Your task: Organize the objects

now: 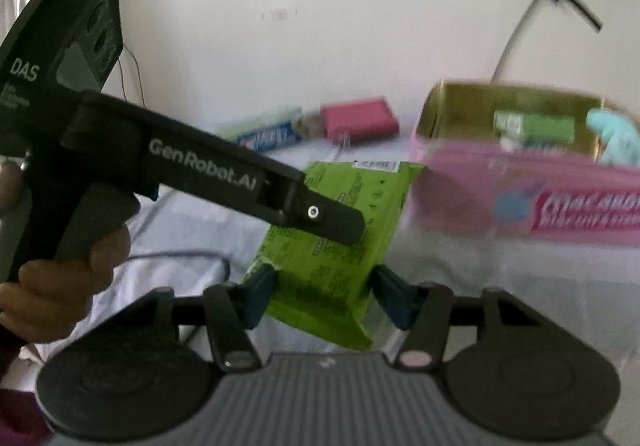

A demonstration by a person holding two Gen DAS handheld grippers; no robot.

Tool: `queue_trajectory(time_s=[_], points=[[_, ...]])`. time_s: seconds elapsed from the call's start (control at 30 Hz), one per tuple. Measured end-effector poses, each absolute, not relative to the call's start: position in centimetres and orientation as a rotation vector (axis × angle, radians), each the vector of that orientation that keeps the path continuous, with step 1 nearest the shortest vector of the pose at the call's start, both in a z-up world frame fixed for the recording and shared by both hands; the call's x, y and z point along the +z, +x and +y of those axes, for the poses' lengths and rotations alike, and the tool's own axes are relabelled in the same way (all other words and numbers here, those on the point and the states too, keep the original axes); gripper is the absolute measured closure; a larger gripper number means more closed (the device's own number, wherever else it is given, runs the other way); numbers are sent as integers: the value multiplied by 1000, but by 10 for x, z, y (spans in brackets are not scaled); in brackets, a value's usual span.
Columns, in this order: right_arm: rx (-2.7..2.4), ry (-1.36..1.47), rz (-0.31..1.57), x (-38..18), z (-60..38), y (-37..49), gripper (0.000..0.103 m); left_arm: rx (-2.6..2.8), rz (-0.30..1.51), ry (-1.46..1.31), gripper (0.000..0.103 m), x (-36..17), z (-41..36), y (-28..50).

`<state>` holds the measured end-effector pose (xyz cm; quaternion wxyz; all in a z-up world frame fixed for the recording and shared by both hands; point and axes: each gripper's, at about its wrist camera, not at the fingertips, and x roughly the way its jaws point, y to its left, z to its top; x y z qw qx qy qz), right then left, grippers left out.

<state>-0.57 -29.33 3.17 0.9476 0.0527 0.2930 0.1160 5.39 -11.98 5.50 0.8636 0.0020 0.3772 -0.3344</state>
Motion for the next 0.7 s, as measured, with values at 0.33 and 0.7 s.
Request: queue_trajectory(time_s=[0.33,0.7], points=[[112,129,370,87,-342,3,48,-781,579,97,39,125,-187,73],[-96,189,355,77,-446,52,44,-868,642,118,39,106,-299,128]])
